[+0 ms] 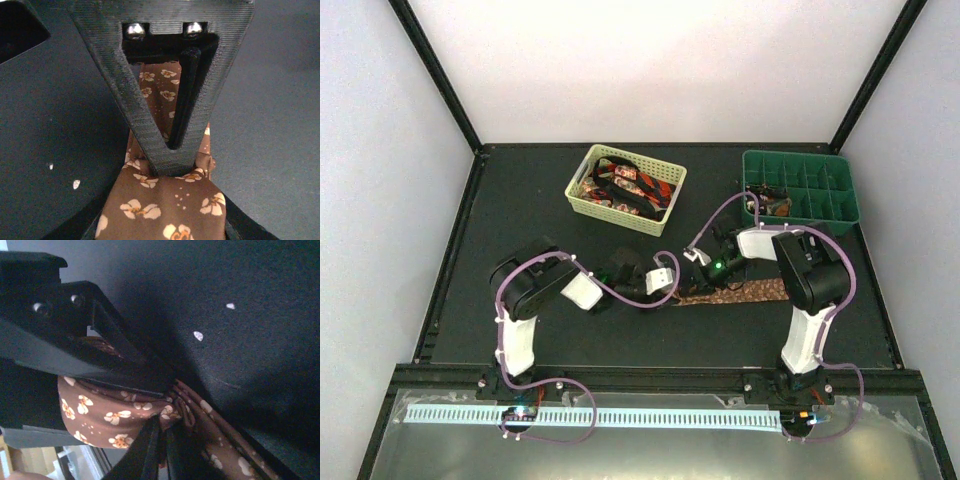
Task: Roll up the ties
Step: Roll the tie at the center of the board.
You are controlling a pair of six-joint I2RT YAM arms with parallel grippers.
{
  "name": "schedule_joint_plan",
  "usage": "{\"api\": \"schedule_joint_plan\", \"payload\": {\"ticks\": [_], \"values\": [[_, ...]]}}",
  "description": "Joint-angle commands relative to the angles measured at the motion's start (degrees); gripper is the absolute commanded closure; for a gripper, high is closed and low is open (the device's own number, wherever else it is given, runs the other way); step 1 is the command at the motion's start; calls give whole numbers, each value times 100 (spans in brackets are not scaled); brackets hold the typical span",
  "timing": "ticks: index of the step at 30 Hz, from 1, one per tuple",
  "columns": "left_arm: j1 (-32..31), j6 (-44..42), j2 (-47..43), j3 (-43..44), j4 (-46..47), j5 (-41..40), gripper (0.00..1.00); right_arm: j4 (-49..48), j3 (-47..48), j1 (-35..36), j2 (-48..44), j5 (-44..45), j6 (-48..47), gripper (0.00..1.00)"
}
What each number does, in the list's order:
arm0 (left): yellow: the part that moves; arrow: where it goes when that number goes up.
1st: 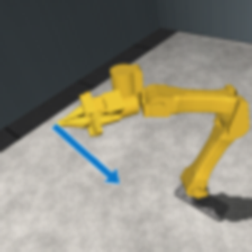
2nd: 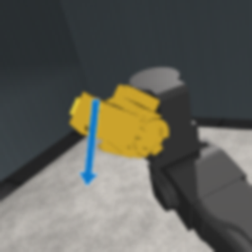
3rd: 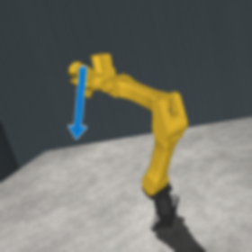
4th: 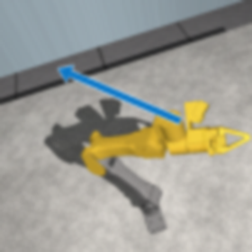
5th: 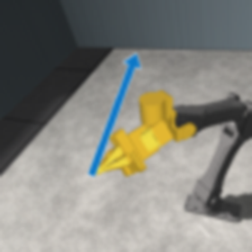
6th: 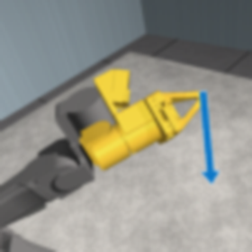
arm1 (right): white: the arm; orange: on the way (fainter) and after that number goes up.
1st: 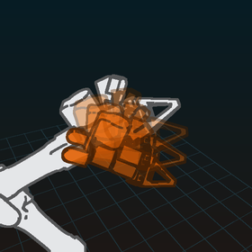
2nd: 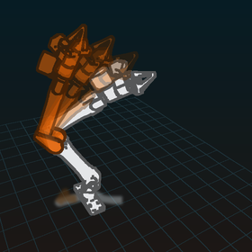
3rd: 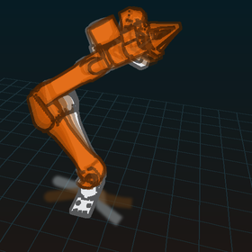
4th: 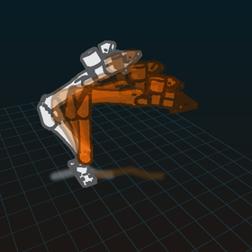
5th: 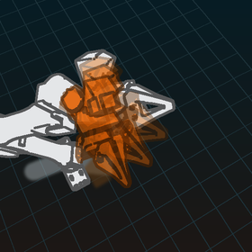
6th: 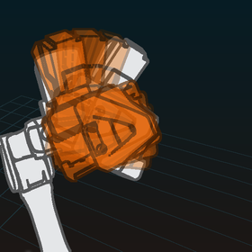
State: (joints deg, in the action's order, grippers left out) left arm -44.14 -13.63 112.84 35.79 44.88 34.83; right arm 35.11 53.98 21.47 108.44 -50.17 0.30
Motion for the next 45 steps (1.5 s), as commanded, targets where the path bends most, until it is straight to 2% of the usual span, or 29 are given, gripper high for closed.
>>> {"api": "schedule_joint_plan", "payload": {"ticks": [1,7,10,13,19,23,29,31,38,45], "values": [[-287,-510,-205,283,-1383,-554,64,-108,-64,9,19,374,-26,91],[-368,-929,-508,503,-2908,-1297,65,206,-61,-437,-636,168,-359,71],[-375,-1028,-496,585,-3312,-1426,65,357,-49,-495,-864,-91,-526,59],[-401,-1028,-415,695,-3475,-1478,65,165,-78,-446,-969,-488,-241,49],[-420,-1037,-377,735,-3492,-1479,65,70,-7,-63,-852,-152,-28,49],[-420,-1027,-355,744,-3481,-1473,65,247,51,-50,-690,435,-138,48],[-420,-1010,-352,728,-3443,-1467,64,226,-111,-52,-704,722,-171,45],[-420,-1010,-350,742,-3448,-1462,64,186,-122,-49,-693,573,-183,54],[-420,-922,-307,770,-3425,-1453,64,282,-104,-68,-591,444,-304,97],[-350,-766,-429,645,-3074,-1217,57,134,-290,-138,-616,601,-276,98]]}}
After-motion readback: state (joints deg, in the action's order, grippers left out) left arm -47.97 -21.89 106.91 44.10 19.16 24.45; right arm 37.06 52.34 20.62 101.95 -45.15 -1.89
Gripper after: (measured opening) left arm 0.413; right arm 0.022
